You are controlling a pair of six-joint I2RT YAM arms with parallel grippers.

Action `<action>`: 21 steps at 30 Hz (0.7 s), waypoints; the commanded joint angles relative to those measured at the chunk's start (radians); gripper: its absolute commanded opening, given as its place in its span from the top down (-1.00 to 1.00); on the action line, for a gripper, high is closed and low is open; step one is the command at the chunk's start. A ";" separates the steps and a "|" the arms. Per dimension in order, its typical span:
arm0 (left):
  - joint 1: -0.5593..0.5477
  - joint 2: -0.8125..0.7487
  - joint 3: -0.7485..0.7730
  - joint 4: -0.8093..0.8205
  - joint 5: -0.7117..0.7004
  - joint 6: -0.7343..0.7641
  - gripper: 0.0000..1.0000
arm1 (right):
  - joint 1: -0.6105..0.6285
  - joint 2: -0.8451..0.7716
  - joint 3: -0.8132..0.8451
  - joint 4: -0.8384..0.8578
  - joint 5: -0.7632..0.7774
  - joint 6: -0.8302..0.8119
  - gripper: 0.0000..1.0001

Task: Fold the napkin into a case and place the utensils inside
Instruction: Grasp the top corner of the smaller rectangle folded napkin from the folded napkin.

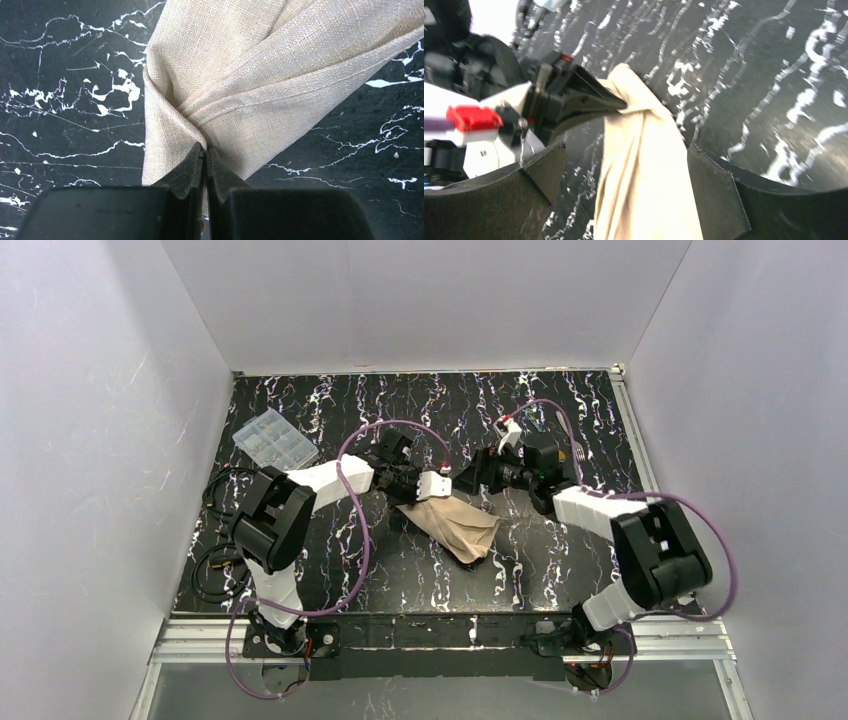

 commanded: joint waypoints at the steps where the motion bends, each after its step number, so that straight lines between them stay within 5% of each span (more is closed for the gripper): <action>1: 0.025 0.036 -0.015 -0.189 -0.051 -0.030 1.00 | -0.018 -0.190 -0.025 -0.303 0.163 -0.226 -0.97; 6: 0.044 0.056 0.011 -0.235 -0.005 -0.078 1.00 | -0.018 -0.474 -0.073 -0.367 0.333 -0.368 -0.97; 10: 0.046 0.070 0.039 -0.255 0.015 -0.101 1.00 | 0.007 -0.521 -0.015 -0.501 0.094 -0.662 -0.97; 14: 0.046 0.081 0.056 -0.283 0.010 -0.103 1.00 | 0.171 -0.520 0.079 -0.763 0.142 -0.915 -0.97; 21: 0.047 0.055 0.014 -0.224 -0.014 -0.100 1.00 | 0.391 -0.546 0.021 -0.765 0.340 -0.786 -0.97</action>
